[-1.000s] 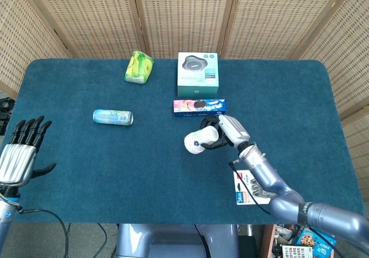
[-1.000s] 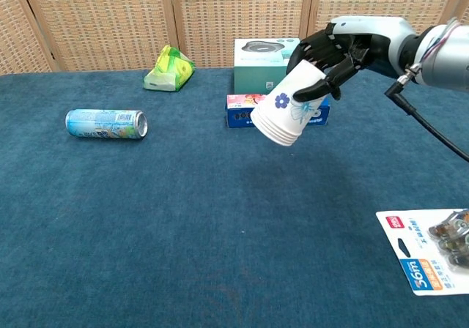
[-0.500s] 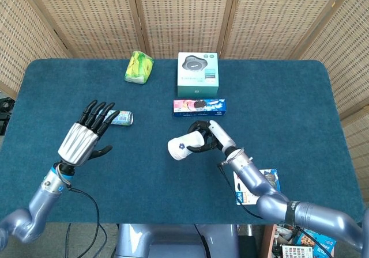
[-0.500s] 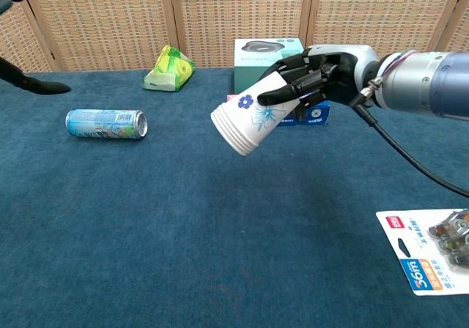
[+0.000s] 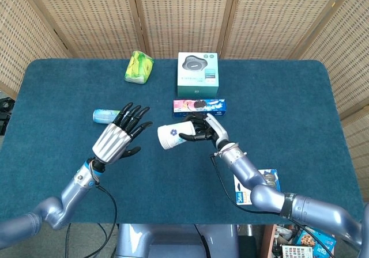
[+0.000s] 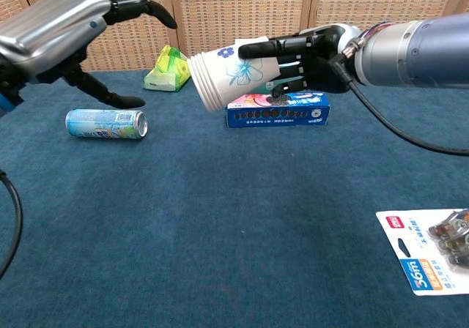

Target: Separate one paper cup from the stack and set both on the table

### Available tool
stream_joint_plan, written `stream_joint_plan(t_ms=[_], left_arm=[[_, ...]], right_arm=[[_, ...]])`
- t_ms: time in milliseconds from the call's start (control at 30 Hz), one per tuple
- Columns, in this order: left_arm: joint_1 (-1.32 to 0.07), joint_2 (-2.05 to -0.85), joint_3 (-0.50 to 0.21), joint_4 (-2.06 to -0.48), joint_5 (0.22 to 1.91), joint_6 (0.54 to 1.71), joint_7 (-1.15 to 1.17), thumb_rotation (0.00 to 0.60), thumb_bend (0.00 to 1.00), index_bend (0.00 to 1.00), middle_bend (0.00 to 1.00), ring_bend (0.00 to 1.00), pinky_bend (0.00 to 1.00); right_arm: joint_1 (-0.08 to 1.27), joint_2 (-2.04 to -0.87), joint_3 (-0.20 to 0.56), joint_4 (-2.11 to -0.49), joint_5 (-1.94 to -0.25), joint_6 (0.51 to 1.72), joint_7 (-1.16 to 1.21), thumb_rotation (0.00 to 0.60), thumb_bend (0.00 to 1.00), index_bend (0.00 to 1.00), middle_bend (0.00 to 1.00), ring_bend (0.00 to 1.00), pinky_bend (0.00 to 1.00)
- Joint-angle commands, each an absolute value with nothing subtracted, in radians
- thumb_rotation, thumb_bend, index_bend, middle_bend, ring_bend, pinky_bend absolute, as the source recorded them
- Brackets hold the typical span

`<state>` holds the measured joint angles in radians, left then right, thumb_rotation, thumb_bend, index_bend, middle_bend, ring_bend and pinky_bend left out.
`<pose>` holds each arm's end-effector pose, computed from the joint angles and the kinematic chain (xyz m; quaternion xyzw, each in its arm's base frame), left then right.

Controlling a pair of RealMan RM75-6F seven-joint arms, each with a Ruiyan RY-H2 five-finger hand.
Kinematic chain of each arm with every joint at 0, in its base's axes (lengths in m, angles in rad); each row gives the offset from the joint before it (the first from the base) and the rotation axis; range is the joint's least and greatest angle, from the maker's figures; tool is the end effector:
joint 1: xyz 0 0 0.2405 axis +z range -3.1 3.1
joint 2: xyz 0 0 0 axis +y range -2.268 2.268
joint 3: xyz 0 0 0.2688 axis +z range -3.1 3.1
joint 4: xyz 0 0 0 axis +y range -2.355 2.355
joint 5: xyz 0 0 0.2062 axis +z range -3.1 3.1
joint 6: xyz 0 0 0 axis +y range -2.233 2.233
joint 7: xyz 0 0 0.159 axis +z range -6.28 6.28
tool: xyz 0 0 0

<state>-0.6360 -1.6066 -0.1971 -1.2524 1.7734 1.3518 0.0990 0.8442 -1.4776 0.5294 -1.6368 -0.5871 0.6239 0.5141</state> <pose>-0.1307 0.3398 0.0253 -0.7171 -0.1460 -0.5577 0.3917 -0.0693 -0.4030 0.0047 0.3455 -0.8006 0.4831 0.0797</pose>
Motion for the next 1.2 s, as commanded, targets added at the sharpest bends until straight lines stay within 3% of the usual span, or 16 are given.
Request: stream_joint_plan(t_ms=[33,433,600,1033,1200], left_arm=[[-0.683,-1.68,-0.215,-1.185,1.78,1.363,0.092,0.6,0.1,0.32,0.0,0.0,0.0],[-0.763,-1.805,-0.243,-1.052,1.777,1.412,0.091,0.6,0.1,0.37,0.0,0.0,0.0],[-0.779,-1.834,-0.245,-1.02,1.771,1.429,0.088,0.6,0.18,0.48,0.0,0.0,0.0],[-0.807,-1.916,-0.249,-0.902,1.747,1.498,0.075,0.6,0.23,0.48,0.0,0.0,0.0],[-0.825,-1.937,-0.249,-0.871,1.734,1.496,0.076,0.6,0.29,0.48,0.0,0.0,0.0]], right_arm=[[0.843,-1.462,0.533,-1.656,-0.57,0.631,0.513,0.6,0.48,0.55,0.62,0.53,0.68],[0.827,-1.427,0.525,-1.692,-0.567,0.638,0.506,0.6,0.49,0.55,0.62,0.53,0.68],[0.821,-1.424,0.522,-1.689,-0.57,0.633,0.513,0.6,0.49,0.55,0.62,0.53,0.68],[0.808,-1.415,0.513,-1.669,-0.587,0.615,0.522,0.6,0.5,0.55,0.62,0.53,0.68],[0.804,-1.412,0.512,-1.667,-0.595,0.601,0.529,0.6,0.5,0.55,0.62,0.53,0.68]])
